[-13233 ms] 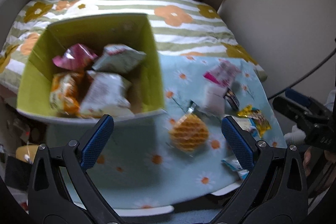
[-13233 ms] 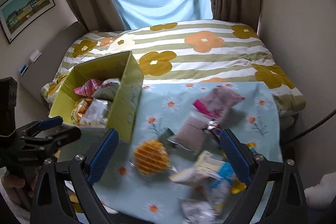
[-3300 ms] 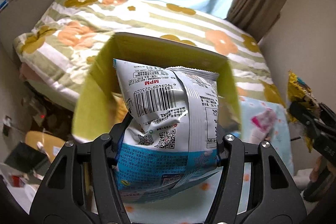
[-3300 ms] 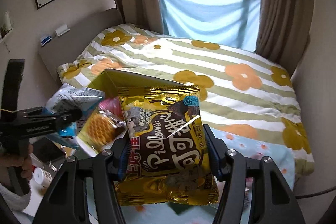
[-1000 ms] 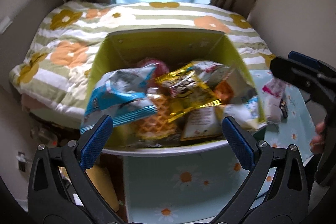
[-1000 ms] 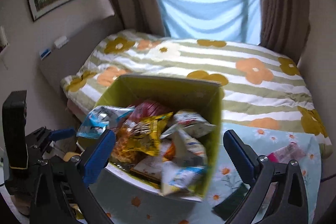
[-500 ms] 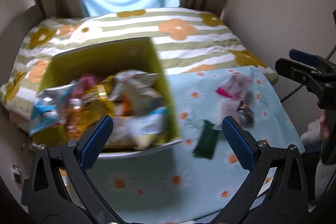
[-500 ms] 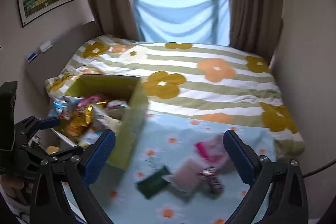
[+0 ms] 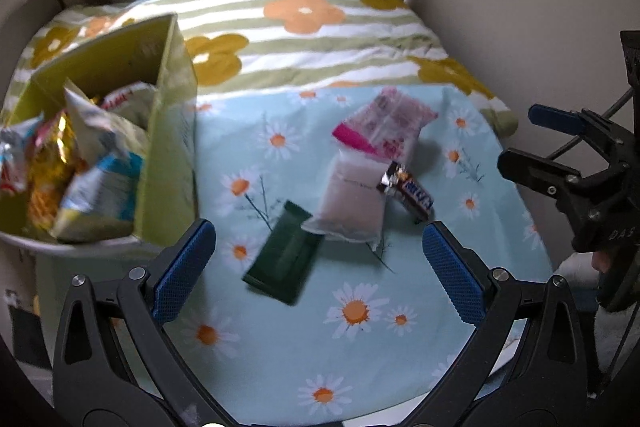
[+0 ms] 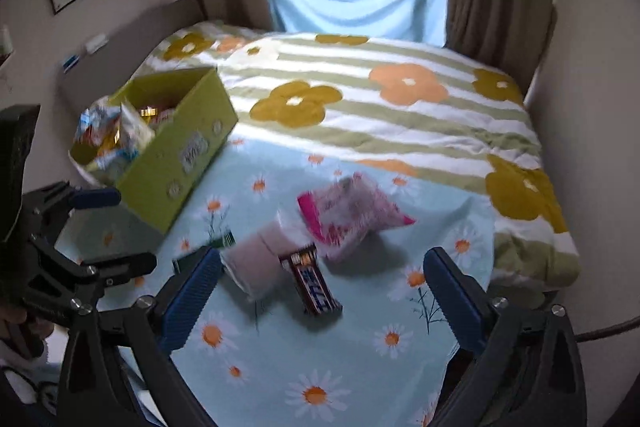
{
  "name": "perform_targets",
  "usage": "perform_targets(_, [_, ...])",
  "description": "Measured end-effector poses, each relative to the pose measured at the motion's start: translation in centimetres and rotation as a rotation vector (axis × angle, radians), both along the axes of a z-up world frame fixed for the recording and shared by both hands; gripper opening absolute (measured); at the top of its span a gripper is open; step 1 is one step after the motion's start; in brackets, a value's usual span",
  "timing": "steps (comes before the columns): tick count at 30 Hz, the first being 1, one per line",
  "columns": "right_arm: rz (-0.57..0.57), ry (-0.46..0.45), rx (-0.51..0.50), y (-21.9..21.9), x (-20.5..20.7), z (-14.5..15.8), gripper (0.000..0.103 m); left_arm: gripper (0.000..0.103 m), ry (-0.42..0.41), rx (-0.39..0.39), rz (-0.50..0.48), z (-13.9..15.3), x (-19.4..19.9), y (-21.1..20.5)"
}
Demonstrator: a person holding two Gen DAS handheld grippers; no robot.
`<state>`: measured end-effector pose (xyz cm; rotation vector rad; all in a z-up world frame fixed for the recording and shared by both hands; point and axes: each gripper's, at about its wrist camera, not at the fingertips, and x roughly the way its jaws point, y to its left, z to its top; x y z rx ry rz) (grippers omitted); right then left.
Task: Organize snacks
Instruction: 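Move both open tools back from the box to the remaining snacks, then grasp the white bread packet with the left tool while the right tool grasps the chocolate bar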
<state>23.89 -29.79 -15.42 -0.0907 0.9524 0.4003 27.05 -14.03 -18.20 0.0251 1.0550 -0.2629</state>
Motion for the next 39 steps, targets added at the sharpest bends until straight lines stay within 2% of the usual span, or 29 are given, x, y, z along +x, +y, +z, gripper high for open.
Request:
perform_targets(4, [0.046,0.057,-0.019,0.3,0.7,-3.5,0.086,0.102,0.028,0.032,-0.008,-2.1,0.0,-0.8])
perform_targets(6, [0.070,0.065,-0.070,1.0,0.8,-5.2,0.085,0.102,0.031,0.049,-0.021,-3.3,0.3,-1.2])
perform_targets(9, [0.109,0.074,-0.119,1.7,1.0,-7.4,0.072,0.102,0.048,0.080,-0.041,-5.3,1.1,-1.7])
perform_targets(13, [0.139,0.095,-0.132,2.0,1.6,-9.7,0.065,0.102,0.072,0.090,-0.076,-7.4,2.3,-2.1])
perform_targets(20, [0.196,0.117,-0.119,2.9,2.6,-11.3,0.061,0.102,0.084,0.127,-0.152,-9.1,3.6,-3.1])
perform_targets(23, [0.207,0.142,-0.117,3.3,2.9,-12.0,0.051,0.102,0.106,0.141,-0.177,-9.8,4.1,-3.7])
perform_targets(27, [0.206,0.168,-0.117,3.4,3.1,-12.6,0.030,0.102,0.109,0.149,-0.210,-10.3,4.4,-4.6])
perform_targets(39, [0.135,0.178,-0.107,1.6,3.5,-12.5,0.027,0.102,0.112,0.157,-0.278,-11.3,6.6,-6.9])
